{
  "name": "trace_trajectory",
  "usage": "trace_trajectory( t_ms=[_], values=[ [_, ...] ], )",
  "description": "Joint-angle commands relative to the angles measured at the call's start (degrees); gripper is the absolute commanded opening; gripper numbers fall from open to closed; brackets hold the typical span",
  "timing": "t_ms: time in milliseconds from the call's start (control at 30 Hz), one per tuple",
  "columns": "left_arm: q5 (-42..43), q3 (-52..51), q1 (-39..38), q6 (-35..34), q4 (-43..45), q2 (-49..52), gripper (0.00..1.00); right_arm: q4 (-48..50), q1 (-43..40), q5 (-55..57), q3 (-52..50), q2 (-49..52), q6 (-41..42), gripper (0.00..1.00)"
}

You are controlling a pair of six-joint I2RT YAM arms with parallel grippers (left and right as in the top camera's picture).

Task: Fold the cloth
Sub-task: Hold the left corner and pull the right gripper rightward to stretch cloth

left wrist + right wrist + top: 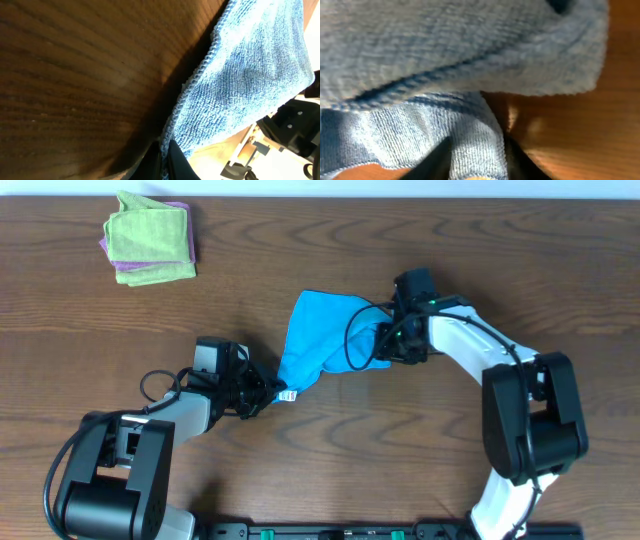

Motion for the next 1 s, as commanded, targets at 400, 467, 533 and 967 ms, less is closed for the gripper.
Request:
trace_trajectory(
  t_ms=[400,467,533,967],
  values=[
    [8.92,0.42,3.63,-1.09,3.69,0.61,0.06,-11.39,-1.70,5.97,-1.33,-7.98,2.25,0.01],
    [11.10,0.72,4.55,-1.09,3.69,0.48,0.06,-13.70,-3.02,6.23,-1.33,-13.44,1.99,0.01],
    [12.94,0.72,4.66,-1.09,3.69,0.07,0.06,-15.32,-3.43,6.10,-1.33,-16.85,2.10,0.01],
    [24.00,0.72,4.59,1.22,-0.28,-1.97,0.06,-31.15,-3.02,7.50,-1.36,-23.21,5.84,0.01]
  ],
)
